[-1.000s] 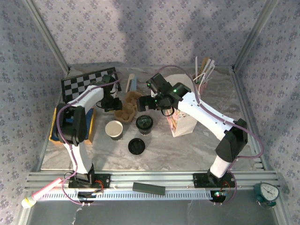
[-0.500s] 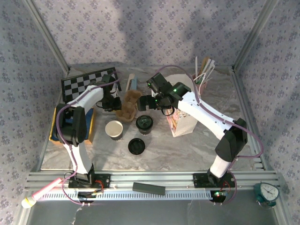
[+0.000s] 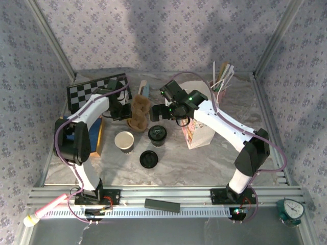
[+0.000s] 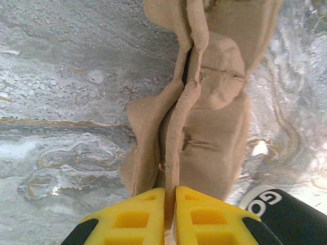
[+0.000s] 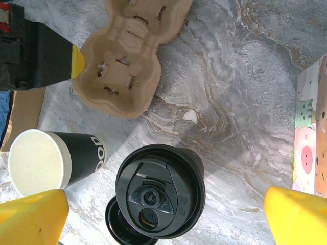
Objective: Pack the takeout coffee
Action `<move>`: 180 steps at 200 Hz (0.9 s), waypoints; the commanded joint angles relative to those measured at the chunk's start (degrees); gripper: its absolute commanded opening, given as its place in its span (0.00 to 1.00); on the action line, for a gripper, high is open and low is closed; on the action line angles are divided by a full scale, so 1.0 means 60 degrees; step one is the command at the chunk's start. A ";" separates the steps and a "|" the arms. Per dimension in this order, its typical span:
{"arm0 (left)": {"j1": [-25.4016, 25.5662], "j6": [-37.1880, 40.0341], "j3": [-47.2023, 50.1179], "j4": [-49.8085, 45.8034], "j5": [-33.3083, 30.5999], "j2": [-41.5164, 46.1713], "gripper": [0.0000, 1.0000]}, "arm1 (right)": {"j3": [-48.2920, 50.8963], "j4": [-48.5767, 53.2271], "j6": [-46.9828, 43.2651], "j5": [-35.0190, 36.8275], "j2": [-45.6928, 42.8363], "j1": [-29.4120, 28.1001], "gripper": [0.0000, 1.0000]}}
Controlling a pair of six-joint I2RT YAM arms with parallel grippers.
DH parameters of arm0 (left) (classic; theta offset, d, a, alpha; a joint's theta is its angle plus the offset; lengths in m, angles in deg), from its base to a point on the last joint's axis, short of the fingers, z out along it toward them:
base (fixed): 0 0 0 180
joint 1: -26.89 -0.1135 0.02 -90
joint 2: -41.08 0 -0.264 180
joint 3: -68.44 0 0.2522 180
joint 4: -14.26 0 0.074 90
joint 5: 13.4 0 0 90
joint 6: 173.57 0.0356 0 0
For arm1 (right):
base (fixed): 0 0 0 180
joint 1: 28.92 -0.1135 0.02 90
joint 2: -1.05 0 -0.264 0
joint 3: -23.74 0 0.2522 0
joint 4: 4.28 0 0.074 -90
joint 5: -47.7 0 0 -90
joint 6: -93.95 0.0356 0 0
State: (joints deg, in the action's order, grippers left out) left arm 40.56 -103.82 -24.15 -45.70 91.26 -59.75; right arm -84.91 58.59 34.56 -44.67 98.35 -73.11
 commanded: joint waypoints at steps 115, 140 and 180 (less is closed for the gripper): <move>-0.1060 -0.2516 0.2140 0.3097 0.3270 0.1017 0.01 | 0.0216 -0.0198 0.0216 0.0015 -0.0154 -0.0107 1.00; -0.1132 -0.2682 0.2489 0.3540 0.3630 0.1269 0.01 | 0.0114 -0.0202 0.0217 0.0007 -0.0119 -0.0123 1.00; -0.1238 -0.3003 0.2944 0.4265 0.4276 0.1569 0.00 | -0.0067 -0.0243 0.0188 0.0013 -0.0047 -0.0151 1.00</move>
State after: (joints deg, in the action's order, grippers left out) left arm 33.63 -120.17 -7.14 -24.87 112.24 -52.82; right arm -83.90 57.28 35.00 -44.65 98.35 -73.59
